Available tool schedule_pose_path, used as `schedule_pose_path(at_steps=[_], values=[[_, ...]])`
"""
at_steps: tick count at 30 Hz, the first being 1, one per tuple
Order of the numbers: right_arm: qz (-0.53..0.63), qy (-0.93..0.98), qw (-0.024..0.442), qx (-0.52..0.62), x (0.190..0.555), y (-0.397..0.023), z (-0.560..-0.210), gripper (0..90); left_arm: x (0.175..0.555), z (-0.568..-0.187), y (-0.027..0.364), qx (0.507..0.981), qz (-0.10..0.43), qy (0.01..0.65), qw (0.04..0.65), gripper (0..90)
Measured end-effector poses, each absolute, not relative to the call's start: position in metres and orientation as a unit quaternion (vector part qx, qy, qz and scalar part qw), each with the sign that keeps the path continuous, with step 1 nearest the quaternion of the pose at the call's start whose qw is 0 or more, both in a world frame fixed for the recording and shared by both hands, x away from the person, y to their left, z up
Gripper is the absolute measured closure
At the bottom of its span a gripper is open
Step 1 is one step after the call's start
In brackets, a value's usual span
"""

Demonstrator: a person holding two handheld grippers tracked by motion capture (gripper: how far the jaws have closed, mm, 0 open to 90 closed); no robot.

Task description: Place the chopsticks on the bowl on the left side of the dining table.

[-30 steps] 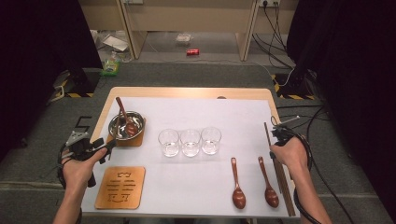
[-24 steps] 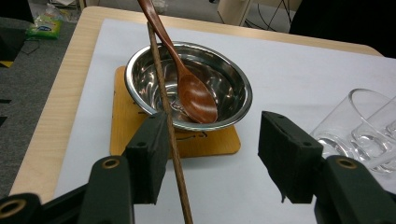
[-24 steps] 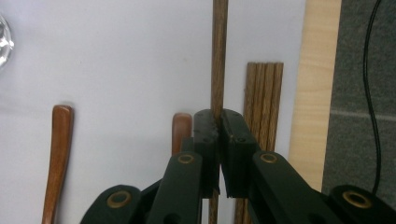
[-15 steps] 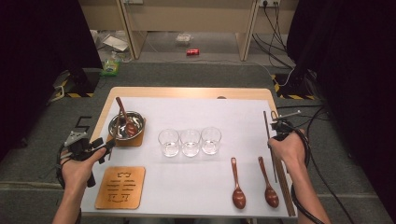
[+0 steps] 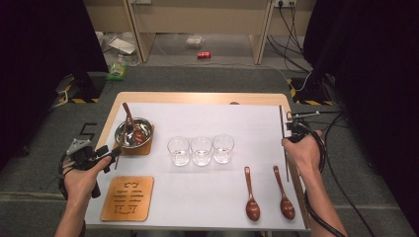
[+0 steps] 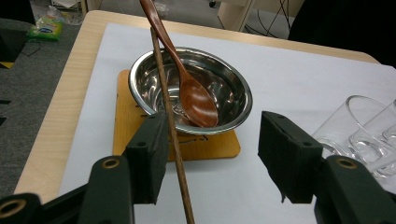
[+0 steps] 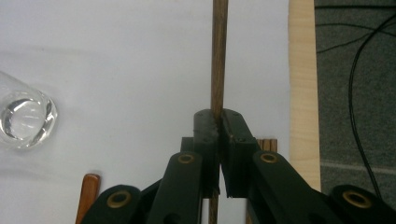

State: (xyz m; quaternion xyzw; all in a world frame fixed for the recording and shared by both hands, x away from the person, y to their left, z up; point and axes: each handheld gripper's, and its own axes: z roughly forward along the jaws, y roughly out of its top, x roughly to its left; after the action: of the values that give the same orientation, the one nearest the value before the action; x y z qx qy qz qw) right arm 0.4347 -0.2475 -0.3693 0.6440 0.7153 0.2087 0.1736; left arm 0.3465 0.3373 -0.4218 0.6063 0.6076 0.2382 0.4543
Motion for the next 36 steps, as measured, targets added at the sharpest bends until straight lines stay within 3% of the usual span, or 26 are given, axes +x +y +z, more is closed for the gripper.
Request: schedule_pose_path(at_steps=[36], values=[[0.320,0.674,0.262,0.612,0.449,-0.219,-0.345,85.9,0.346,-0.420,0.334,0.605,0.234,0.603,0.464,42.7]])
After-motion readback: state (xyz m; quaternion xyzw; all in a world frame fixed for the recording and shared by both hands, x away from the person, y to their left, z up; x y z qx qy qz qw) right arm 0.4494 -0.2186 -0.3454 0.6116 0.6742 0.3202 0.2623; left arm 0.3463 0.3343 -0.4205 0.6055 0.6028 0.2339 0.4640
